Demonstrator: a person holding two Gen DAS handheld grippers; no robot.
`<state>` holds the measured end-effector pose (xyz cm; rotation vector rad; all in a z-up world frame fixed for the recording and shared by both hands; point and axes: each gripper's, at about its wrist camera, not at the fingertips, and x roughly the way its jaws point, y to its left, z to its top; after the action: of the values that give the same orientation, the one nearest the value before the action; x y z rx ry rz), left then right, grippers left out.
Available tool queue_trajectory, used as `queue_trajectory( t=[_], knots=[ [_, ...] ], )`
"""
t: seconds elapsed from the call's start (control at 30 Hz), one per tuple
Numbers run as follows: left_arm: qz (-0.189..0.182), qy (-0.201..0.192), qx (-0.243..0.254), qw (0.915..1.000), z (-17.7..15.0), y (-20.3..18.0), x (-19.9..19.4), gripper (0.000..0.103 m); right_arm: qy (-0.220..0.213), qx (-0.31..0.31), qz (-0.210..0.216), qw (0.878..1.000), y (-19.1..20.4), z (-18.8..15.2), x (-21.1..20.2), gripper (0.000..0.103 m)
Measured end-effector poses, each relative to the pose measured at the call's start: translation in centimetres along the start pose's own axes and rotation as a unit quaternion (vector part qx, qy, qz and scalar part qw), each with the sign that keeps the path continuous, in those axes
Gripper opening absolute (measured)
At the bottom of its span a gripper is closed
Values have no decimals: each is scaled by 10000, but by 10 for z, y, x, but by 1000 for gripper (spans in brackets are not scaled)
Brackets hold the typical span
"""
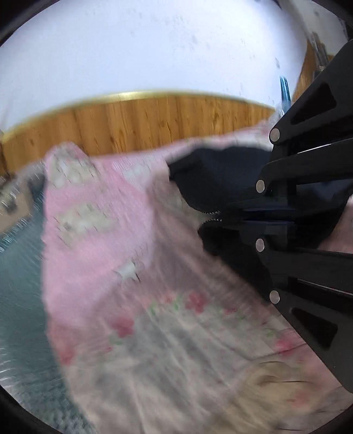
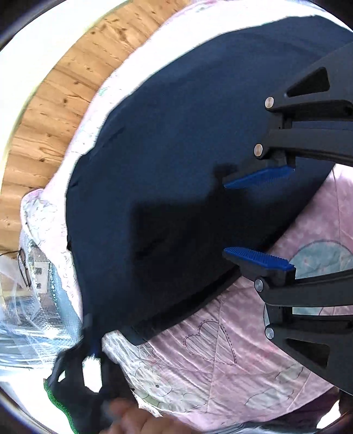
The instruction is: Fold clothes
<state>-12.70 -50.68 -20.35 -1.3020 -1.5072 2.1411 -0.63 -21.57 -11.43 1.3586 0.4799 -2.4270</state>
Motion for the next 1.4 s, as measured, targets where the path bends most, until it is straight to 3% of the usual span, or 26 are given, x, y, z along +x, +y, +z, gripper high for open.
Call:
queue_trajectory(
  t=[0.07,0.13,0.23,0.37,0.43,0.53,0.6,0.63,0.73,0.83,0.9,0.93,1.0,1.03,1.1,1.13,1.23,1.33,1.4],
  knots=[
    [127,16,353,9993,-13,-8,-19,4,-69,-132,27,9999,1,1,-2,45],
    [545,256,117,9981,-17,21,-8,4,100,-307,212,9993,9,0,10,45],
    [810,309,157,9961,-13,36,5,4,471,-585,329,9966,20,-5,32,45],
    [1123,442,751,9899,-21,21,0,7,477,-369,521,9968,13,-9,38,47],
    [1346,540,755,9865,-24,25,3,12,556,-40,757,9956,2,-11,39,48],
    [1315,240,421,9901,-29,28,-21,38,522,960,1188,9869,-33,-22,22,48],
    [1054,-81,-14,9944,-35,37,-42,57,409,1731,1464,9731,-64,-41,4,48],
    [903,-101,-223,9956,-40,41,-43,60,371,2147,1568,9633,-82,-57,-5,48],
    [591,87,-662,9960,-54,52,-31,66,245,3581,1675,9182,-141,-127,-34,48],
    [932,114,-386,9948,-69,51,-7,68,78,5139,1277,8483,-210,-230,-68,48],
    [1106,-63,-211,9936,-74,43,-5,72,-77,6118,889,7859,-253,-305,-92,48],
    [1119,-86,-189,9935,-76,39,-3,72,-247,6594,682,7483,-271,-342,-105,48],
    [1090,-83,-197,9938,-79,34,1,72,-734,7465,299,6606,-302,-421,-132,48],
    [1106,-121,-151,9937,-81,31,4,72,-917,7713,142,6297,-313,-449,-140,48],
    [1159,-228,-21,9930,-84,26,9,72,-1259,8048,-110,5799,-333,-497,-154,49],
    [1149,-266,-3,9930,-85,25,11,72,-1404,8154,-192,5612,-343,-517,-159,50],
    [1131,-339,77,9930,-88,20,22,72,-1688,8171,-139,5510,-372,-543,-158,50],
    [1131,-233,134,9932,-91,16,31,72,-1876,8111,82,5540,-396,-549,-148,49],
    [1137,-219,106,9932,-96,16,31,72,-2007,8107,189,5497,-408,-551,-145,49]
  ],
)
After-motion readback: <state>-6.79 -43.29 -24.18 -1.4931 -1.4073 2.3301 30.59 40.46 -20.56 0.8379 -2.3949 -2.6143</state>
